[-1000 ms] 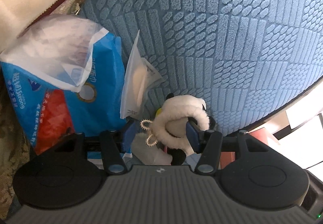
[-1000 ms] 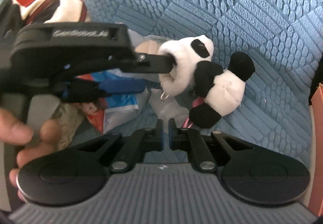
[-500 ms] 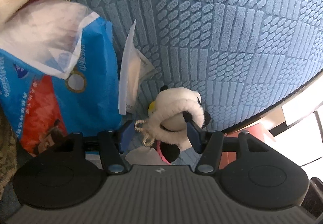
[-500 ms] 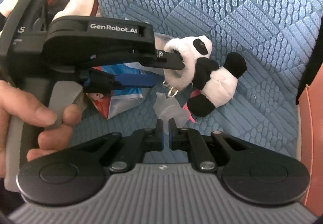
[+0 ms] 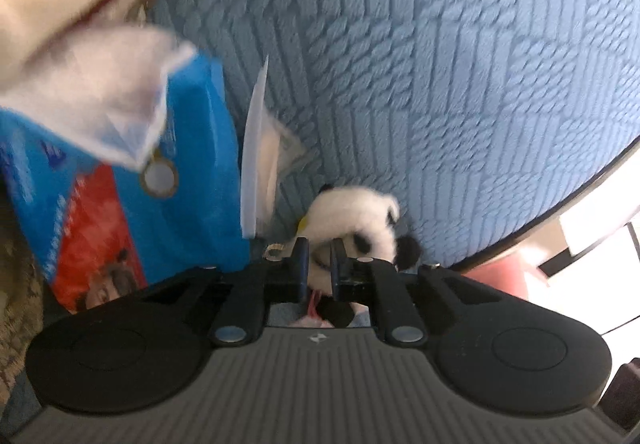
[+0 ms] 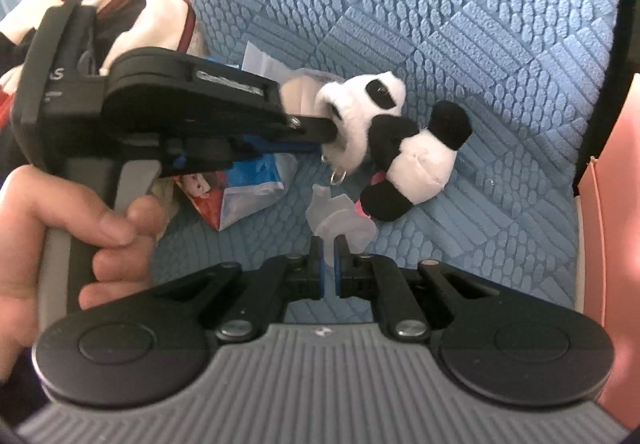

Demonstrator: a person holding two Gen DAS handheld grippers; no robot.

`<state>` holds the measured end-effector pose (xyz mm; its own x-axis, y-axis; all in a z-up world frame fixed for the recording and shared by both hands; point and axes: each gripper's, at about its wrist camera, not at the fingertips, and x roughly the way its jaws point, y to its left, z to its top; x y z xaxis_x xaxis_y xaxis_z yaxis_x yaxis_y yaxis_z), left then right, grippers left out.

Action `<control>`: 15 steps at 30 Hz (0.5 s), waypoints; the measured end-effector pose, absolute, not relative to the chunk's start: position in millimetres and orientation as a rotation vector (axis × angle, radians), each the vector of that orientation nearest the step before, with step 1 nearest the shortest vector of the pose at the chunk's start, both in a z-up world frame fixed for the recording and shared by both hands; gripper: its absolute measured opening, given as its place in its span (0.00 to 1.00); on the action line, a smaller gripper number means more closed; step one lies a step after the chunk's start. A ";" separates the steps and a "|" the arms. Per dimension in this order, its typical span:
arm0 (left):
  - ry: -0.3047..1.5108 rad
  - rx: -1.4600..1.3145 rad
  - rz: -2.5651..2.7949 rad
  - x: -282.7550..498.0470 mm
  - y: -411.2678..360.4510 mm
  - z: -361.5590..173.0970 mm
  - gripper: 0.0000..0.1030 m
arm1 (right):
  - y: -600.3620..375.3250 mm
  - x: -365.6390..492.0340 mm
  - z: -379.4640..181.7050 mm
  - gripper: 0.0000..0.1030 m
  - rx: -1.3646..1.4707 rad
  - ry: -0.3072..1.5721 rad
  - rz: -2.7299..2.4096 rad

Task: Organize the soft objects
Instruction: 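Lift the white fluffy hair tie with the left gripper while the right gripper lifts the clear piece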

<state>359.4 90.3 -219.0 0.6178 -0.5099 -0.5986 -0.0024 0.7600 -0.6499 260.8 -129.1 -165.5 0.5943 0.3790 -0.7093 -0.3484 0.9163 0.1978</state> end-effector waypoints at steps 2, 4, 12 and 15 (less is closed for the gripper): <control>0.850 -0.684 -0.325 359.1 95.7 -215.4 0.13 | -130.8 257.9 -162.2 0.08 0.044 0.824 0.414; 0.845 -0.704 -0.340 358.7 99.1 -214.2 0.14 | -132.8 254.7 -160.4 0.08 0.048 0.818 0.406; 0.844 -0.734 -0.424 354.8 93.1 -212.3 0.44 | -132.3 244.2 -157.6 0.08 0.043 0.815 0.363; 0.820 -0.720 -0.438 354.1 86.4 -212.6 0.44 | -133.4 238.3 -156.8 0.08 0.047 0.808 0.348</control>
<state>354.1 86.4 -212.6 0.6151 -0.6068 -0.5034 0.0810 0.6837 -0.7253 238.3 -133.4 -156.8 0.6371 0.3227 -0.7000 -0.2870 0.9421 0.1732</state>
